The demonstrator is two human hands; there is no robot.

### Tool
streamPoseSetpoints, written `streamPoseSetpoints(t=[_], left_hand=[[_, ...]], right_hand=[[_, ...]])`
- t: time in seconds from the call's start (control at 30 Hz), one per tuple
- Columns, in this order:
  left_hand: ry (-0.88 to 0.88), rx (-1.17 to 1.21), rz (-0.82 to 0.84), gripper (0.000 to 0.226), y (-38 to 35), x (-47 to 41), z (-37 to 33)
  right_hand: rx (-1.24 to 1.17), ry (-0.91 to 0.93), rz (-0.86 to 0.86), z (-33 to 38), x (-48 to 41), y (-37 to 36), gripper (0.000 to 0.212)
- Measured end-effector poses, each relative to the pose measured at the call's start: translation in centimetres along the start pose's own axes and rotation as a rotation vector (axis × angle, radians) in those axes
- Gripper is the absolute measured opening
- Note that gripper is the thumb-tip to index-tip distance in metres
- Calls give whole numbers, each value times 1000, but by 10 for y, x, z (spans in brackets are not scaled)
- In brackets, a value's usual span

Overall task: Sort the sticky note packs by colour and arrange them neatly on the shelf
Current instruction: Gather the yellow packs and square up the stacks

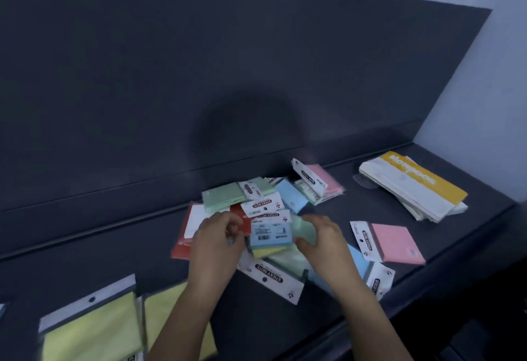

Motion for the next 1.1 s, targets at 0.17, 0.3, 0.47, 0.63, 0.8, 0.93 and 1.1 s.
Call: streamPoseSetpoints(t=[0.17,0.3,0.47,0.63,0.8,0.93,1.1], left_hand=[[-20,-264,-70,37,-8,-34,-10],[85,-401,-8,53,-23,-55,6],[121,-561,-71,40,-19,-64,16],[125,-504,-309,21,24,-57,10],[93,-380,-487,14,56,-43,2],[99,-194,-540,20,63,-35,0],[196,202,-601,16,67,-18,2]], right_hand=[[106,26,306,-11,-39,-15,56],[241,164,541,-12,-45,-21,68],[84,135,570,-3,-48,-26,82],[-95,123,620,13,-49,-32,56],[-307,86,532,11,-59,-16,36],[-348,30,259,-7,-74,21,28],[-715,31,93,-2,-72,58,21]])
Point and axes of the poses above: each hand's wrist, its own x-axis away from the middle knuckle, its own y-axis out of the back of the hand, z = x × y, the point moved 8 cm from there along -x, towards the middle knuckle, and after that the axes turned 8 degrees about x, right-handed, at the moved point
